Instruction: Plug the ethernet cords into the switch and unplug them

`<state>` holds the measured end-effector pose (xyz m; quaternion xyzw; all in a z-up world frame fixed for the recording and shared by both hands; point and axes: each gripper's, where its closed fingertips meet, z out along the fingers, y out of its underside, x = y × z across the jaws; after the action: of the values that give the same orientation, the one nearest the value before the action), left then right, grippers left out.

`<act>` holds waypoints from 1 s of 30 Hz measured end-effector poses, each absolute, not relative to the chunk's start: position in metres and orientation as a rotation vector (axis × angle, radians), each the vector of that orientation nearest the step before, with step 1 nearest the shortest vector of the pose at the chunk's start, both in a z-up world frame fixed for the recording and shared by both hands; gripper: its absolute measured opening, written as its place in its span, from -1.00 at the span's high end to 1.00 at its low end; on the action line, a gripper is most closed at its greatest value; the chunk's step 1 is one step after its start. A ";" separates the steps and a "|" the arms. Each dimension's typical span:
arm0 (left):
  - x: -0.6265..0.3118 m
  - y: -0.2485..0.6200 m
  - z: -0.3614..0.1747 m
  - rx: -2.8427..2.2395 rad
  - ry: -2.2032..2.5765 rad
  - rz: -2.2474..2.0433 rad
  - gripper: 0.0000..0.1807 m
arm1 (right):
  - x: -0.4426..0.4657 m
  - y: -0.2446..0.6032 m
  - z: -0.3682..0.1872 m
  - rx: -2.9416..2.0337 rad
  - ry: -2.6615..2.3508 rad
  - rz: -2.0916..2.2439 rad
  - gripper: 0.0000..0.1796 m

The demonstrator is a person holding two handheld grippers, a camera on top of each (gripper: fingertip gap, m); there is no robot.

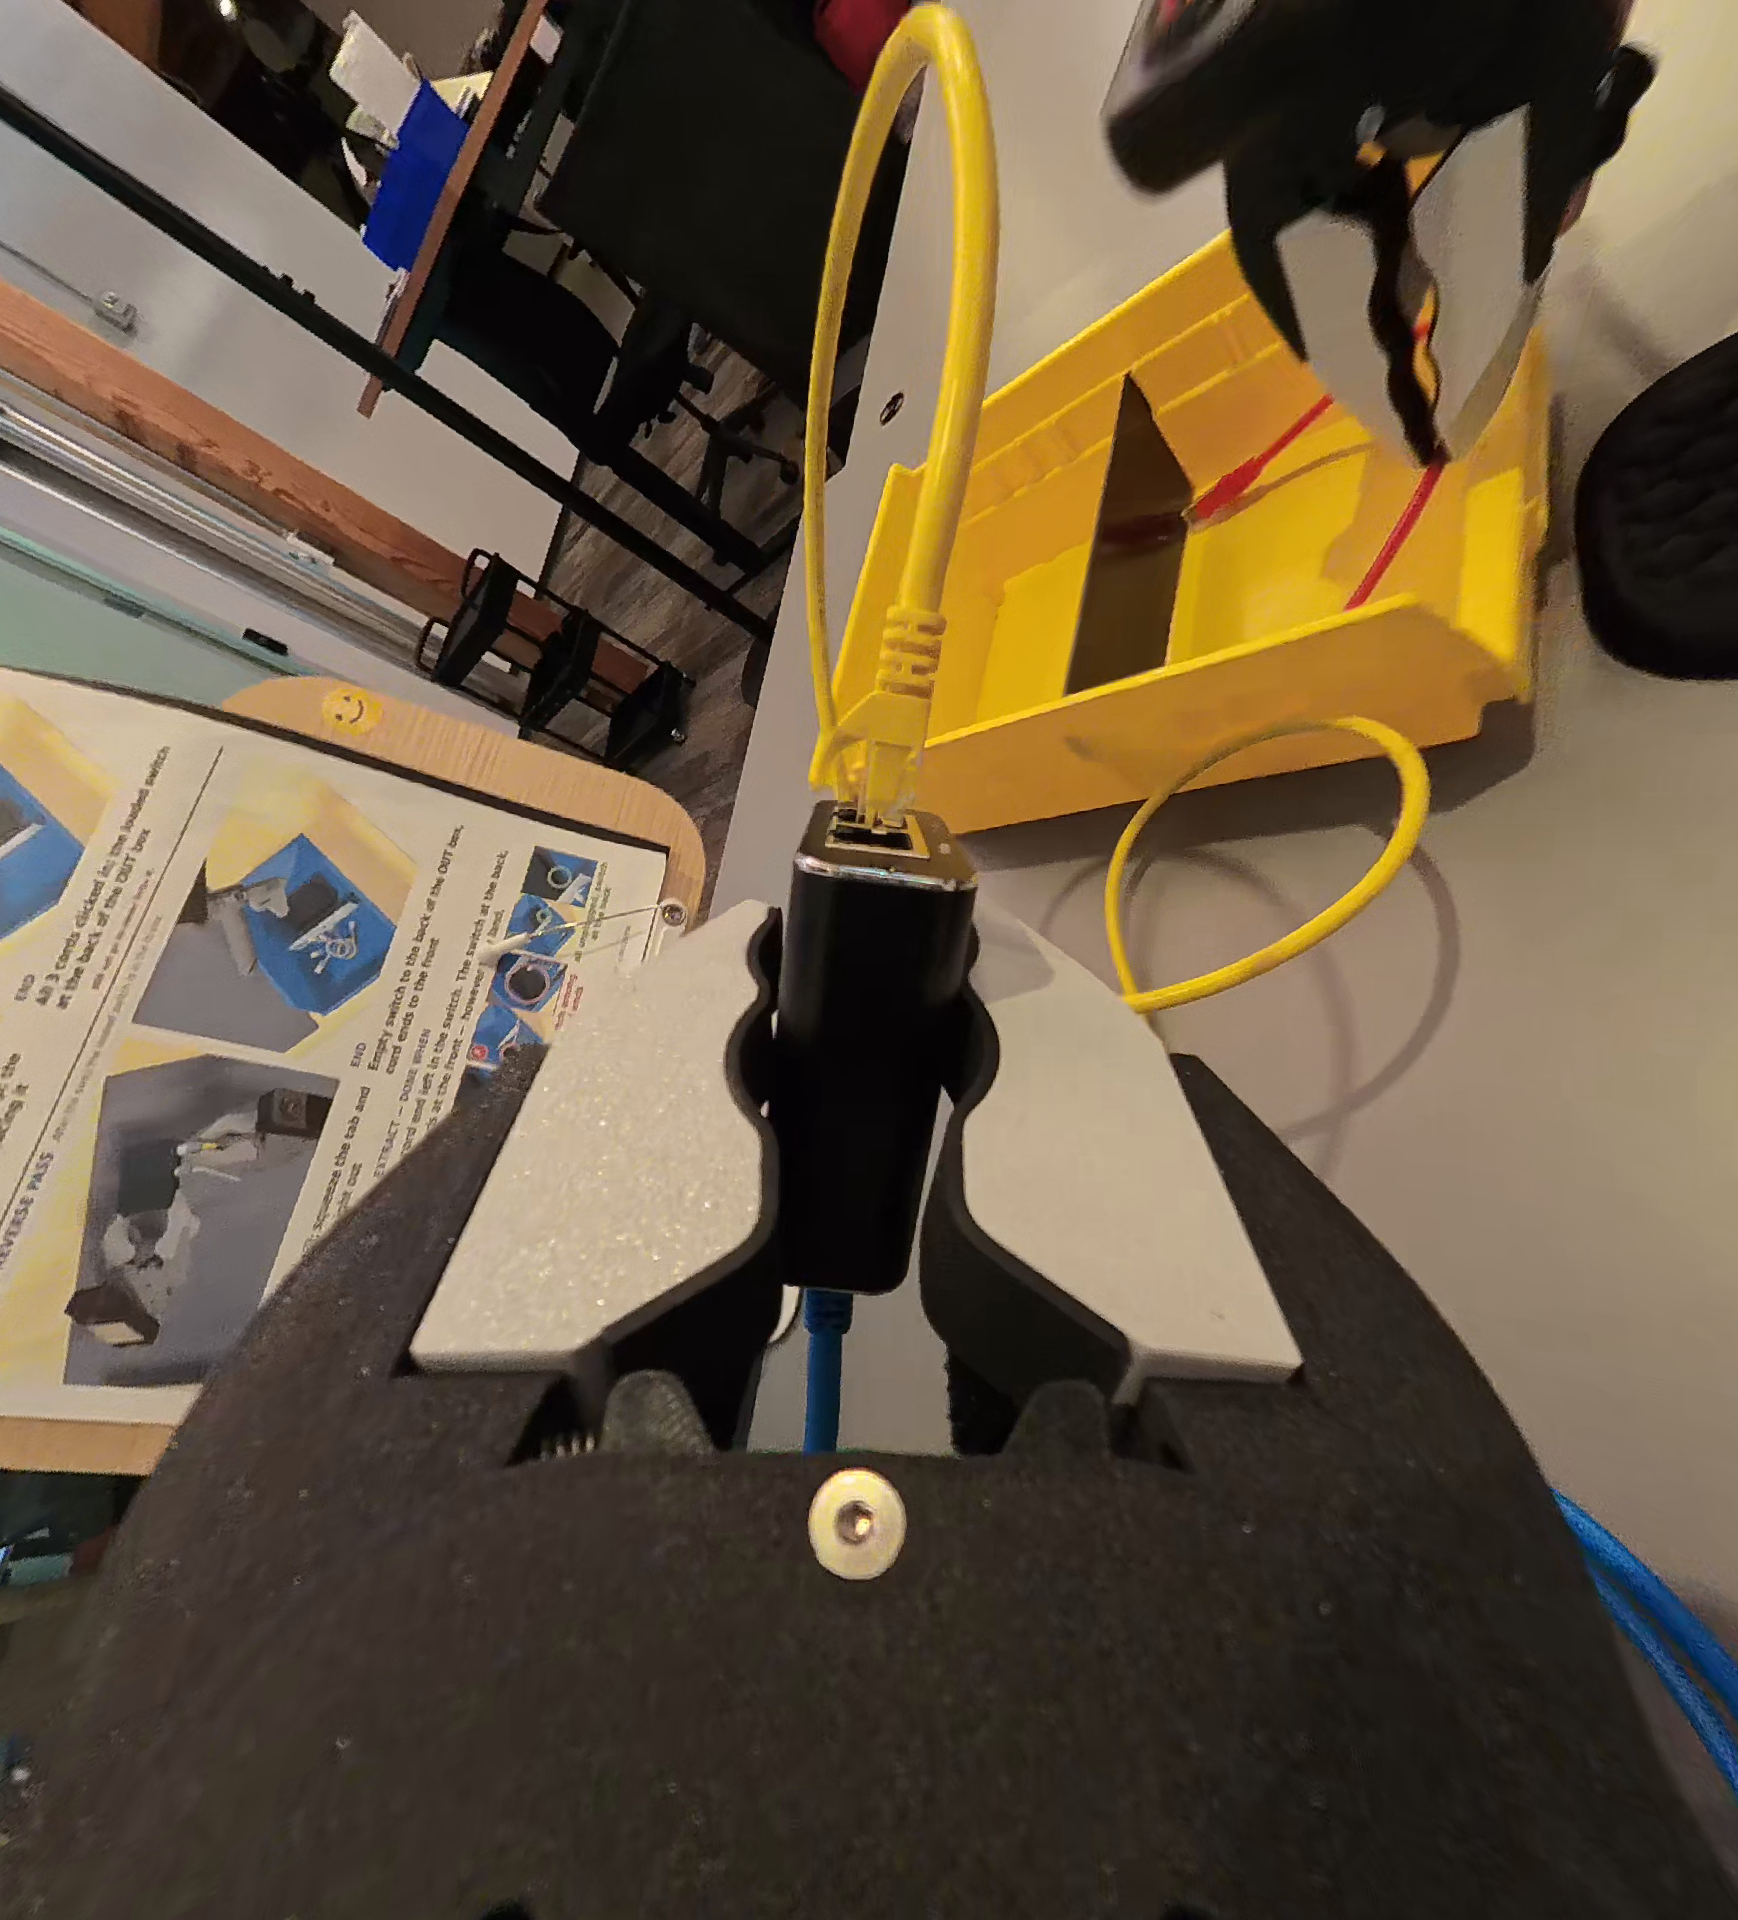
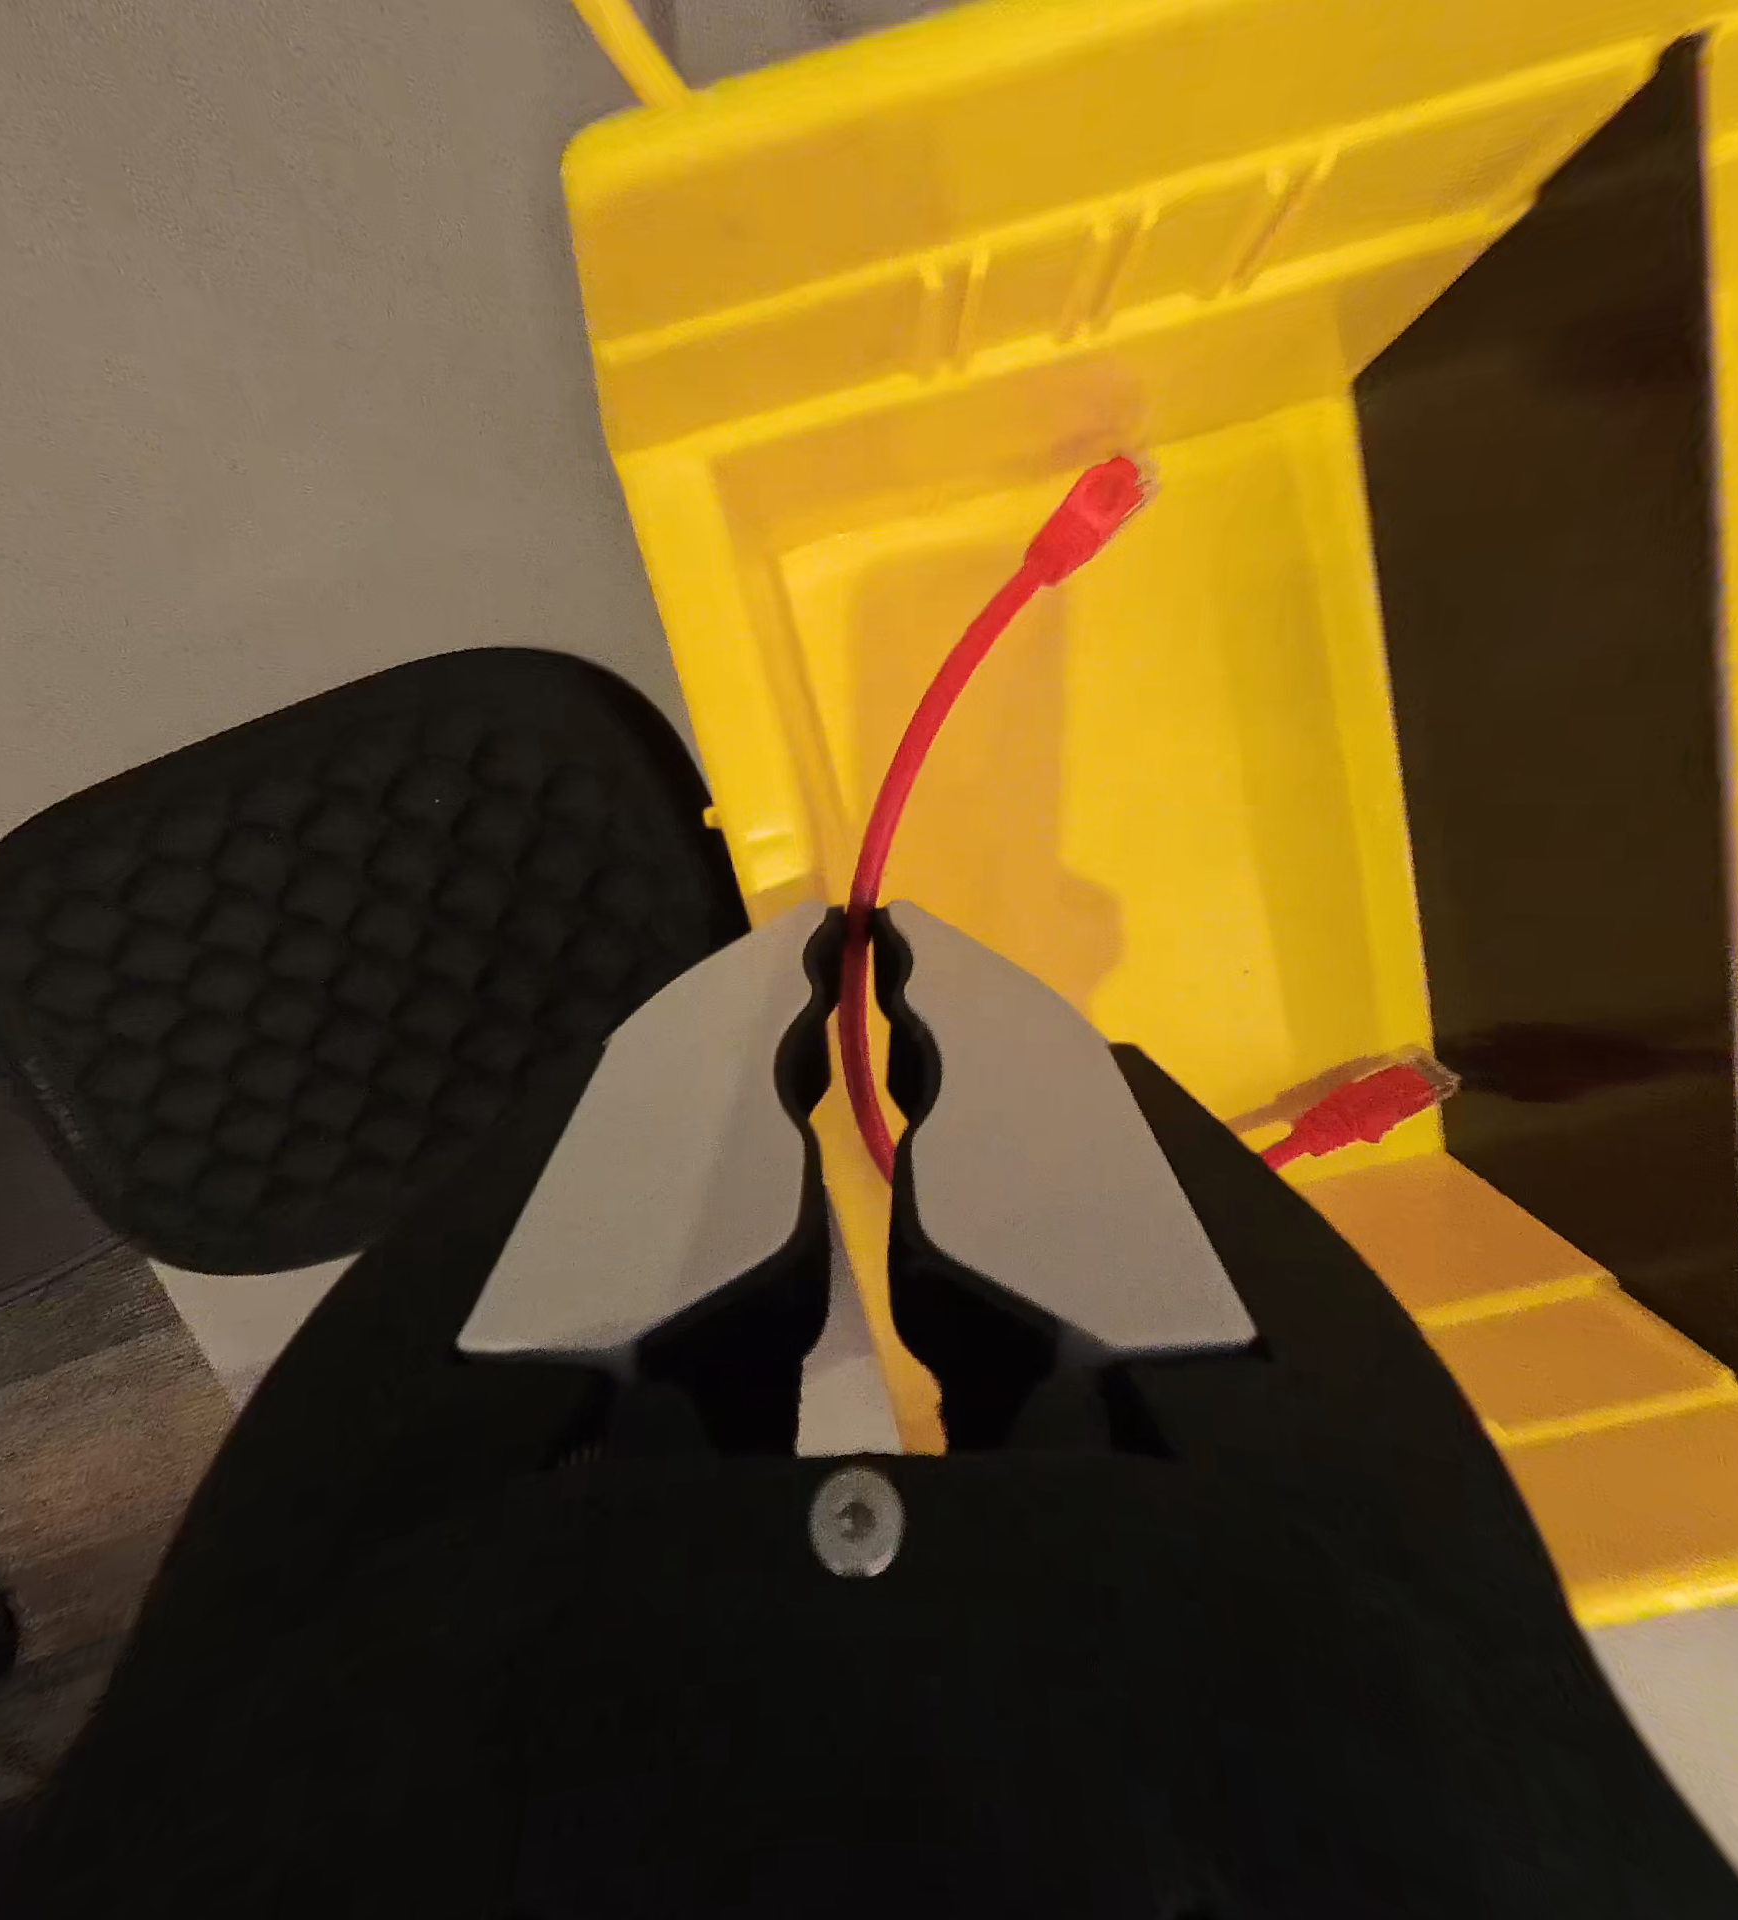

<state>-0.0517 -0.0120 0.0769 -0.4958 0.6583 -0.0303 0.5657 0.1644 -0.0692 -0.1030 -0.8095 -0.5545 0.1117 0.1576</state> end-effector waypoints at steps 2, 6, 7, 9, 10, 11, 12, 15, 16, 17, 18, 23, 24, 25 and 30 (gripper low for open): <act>-0.047 -0.019 0.077 -1.149 1.562 -0.111 0.71 | 0.162 -0.067 -0.106 -2.382 -1.554 0.373 0.93; -0.041 -0.030 0.079 -1.128 1.578 -0.189 0.70 | 0.156 -0.068 -0.105 -2.434 -1.539 0.525 0.91; -0.041 -0.031 0.079 -1.126 1.578 -0.199 0.70 | 0.154 -0.067 -0.103 -2.418 -1.533 0.560 0.86; -0.041 -0.031 0.080 -1.123 1.573 -0.222 0.71 | 0.154 -0.067 -0.096 -2.377 -1.530 0.602 0.79; -0.042 -0.031 0.081 -1.124 1.571 -0.236 0.70 | 0.152 -0.068 -0.089 -2.340 -1.521 0.640 0.77; -0.042 -0.031 0.081 -1.124 1.568 -0.252 0.71 | 0.150 -0.070 -0.081 -2.296 -1.507 0.680 0.77; -0.043 -0.031 0.083 -1.123 1.563 -0.268 0.71 | 0.149 -0.070 -0.073 -2.246 -1.490 0.709 0.77; -0.045 -0.030 0.087 -1.106 1.540 -0.288 0.71 | 0.144 -0.069 -0.035 -2.046 -1.451 0.684 0.80; -0.046 -0.029 0.088 -1.101 1.533 -0.286 0.70 | 0.139 -0.069 -0.015 -1.951 -1.448 0.652 0.82; -0.046 -0.028 0.089 -1.098 1.528 -0.279 0.70 | 0.131 -0.074 0.010 -1.826 -1.450 0.629 0.86; -0.047 -0.027 0.089 -1.094 1.527 -0.270 0.71 | 0.118 -0.082 0.041 -1.670 -1.448 0.606 0.88; -0.049 -0.017 0.094 -1.065 1.474 -0.141 0.70 | 0.032 -0.154 0.165 -0.997 -1.504 0.390 0.84; -0.048 -0.017 0.093 -1.067 1.481 -0.128 0.70 | 0.023 -0.141 0.174 -0.990 -1.482 0.229 0.80; -0.048 -0.017 0.092 -1.069 1.484 -0.114 0.70 | 0.014 -0.130 0.178 -0.975 -1.481 0.112 0.77; -0.047 -0.017 0.088 -1.053 1.513 -0.032 0.70 | -0.022 -0.088 0.154 -1.137 -1.617 -0.046 0.69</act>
<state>-0.0467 -0.0173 0.0877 -0.4552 0.6537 -0.0138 0.6044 -0.0215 -0.0877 0.1541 -0.4804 -0.6830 -0.0196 0.5499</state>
